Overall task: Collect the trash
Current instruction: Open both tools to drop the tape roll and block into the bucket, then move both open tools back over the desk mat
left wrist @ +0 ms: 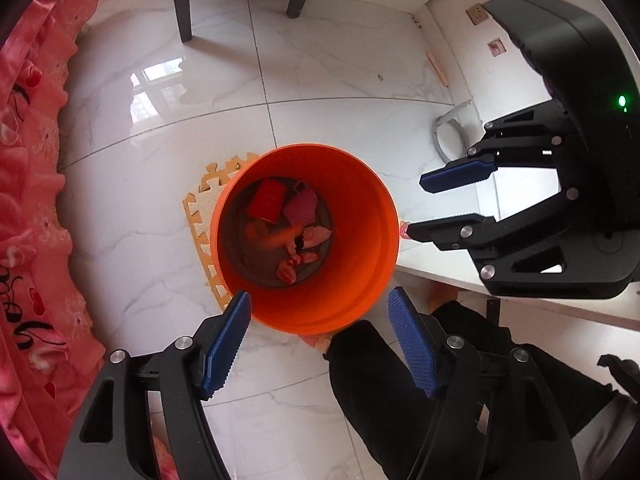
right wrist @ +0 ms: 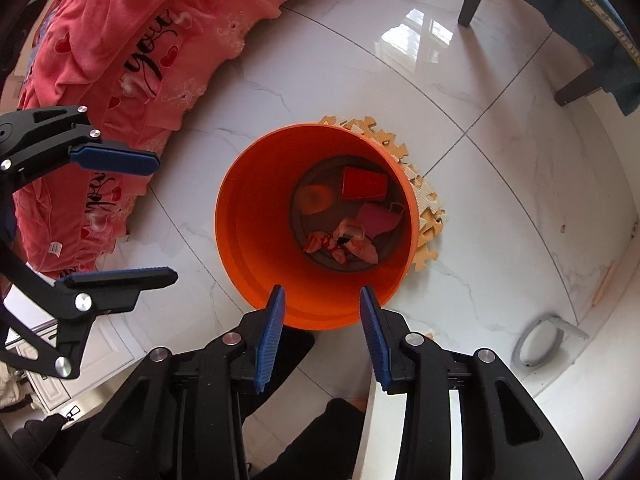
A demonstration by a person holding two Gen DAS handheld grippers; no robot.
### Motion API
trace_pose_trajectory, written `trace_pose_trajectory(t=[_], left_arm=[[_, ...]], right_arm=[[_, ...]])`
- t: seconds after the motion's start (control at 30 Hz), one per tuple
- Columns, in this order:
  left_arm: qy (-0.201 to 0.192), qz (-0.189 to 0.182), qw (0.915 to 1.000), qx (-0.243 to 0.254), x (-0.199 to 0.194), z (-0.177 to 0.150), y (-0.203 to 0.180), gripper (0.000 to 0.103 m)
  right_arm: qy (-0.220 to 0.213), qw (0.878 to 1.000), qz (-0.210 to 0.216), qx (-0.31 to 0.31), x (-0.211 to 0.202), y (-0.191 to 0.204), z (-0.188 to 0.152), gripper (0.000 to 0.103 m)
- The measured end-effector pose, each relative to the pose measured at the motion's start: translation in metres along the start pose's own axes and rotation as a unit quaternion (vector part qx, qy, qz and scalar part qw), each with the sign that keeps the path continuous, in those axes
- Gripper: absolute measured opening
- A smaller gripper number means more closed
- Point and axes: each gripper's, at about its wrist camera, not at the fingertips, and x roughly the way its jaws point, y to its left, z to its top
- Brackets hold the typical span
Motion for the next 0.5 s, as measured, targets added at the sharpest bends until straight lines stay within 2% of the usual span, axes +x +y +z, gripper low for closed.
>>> trace_pose_trajectory(t=[0.17, 0.4, 0.5], left_arm=[[0.002, 0.011, 0.9998, 0.015, -0.013, -0.003, -0.009, 0.072], [0.001, 0.038, 0.9983, 0.044, -0.029, -0.004, -0.028, 0.072], [-0.007, 0.060, 0.9964, 0.059, -0.047, -0.007, -0.043, 0.084]], right_arm=[[-0.011, 1.000, 0.006, -0.011, -0.012, -0.001, -0.004, 0.040], [-0.026, 0.999, 0.007, -0.022, -0.043, 0.005, -0.020, 0.048], [-0.050, 0.998, 0.016, -0.019, -0.069, 0.010, -0.031, 0.060]])
